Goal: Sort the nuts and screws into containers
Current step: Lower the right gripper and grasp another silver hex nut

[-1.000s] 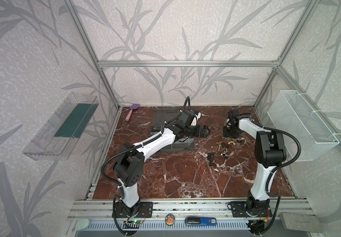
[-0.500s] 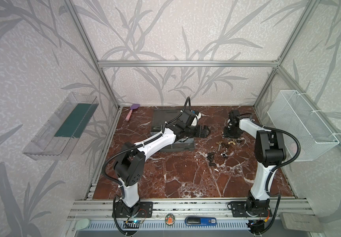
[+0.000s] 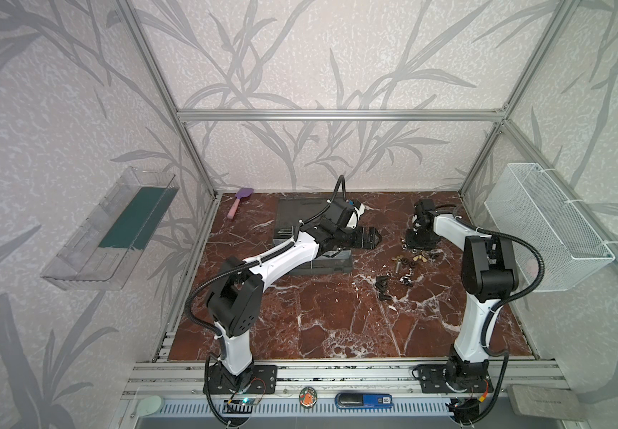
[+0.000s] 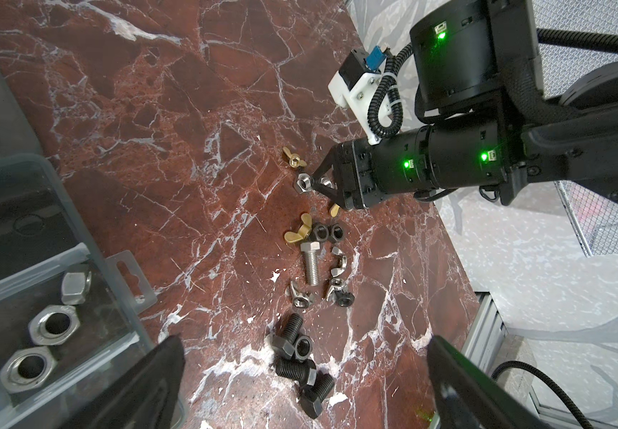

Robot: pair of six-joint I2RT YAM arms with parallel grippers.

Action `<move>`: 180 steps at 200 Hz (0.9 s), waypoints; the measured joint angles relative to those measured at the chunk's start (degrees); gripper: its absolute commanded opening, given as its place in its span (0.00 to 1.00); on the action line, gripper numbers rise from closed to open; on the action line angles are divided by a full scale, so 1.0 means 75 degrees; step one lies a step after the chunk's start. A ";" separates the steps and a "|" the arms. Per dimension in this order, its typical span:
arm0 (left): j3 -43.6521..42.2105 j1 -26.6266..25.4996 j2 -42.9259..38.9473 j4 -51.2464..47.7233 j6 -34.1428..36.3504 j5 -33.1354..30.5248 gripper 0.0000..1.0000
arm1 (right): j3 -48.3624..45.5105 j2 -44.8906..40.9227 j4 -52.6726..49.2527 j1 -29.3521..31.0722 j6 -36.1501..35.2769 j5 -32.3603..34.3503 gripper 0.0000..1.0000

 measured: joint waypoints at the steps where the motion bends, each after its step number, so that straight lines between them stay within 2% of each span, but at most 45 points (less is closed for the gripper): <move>1: 0.0000 0.0000 0.0000 0.0003 0.0000 0.0000 1.00 | 0.0006 0.0003 0.0000 0.0000 -0.0003 0.0000 0.44; 77: 0.0000 0.0000 0.0000 0.0006 0.0003 -0.0003 0.99 | 0.0090 0.0073 -0.0023 0.0003 -0.0114 -0.0076 0.39; 143: -0.0026 0.0000 0.0000 0.0006 0.0017 -0.0009 1.00 | -0.0227 -0.0125 0.0236 -0.0058 -0.0082 -0.0152 0.40; 180: -0.0029 0.0000 0.0000 0.0006 0.0017 -0.0009 0.99 | -0.0545 -0.0166 0.0204 -0.0356 -0.0055 -0.0119 0.40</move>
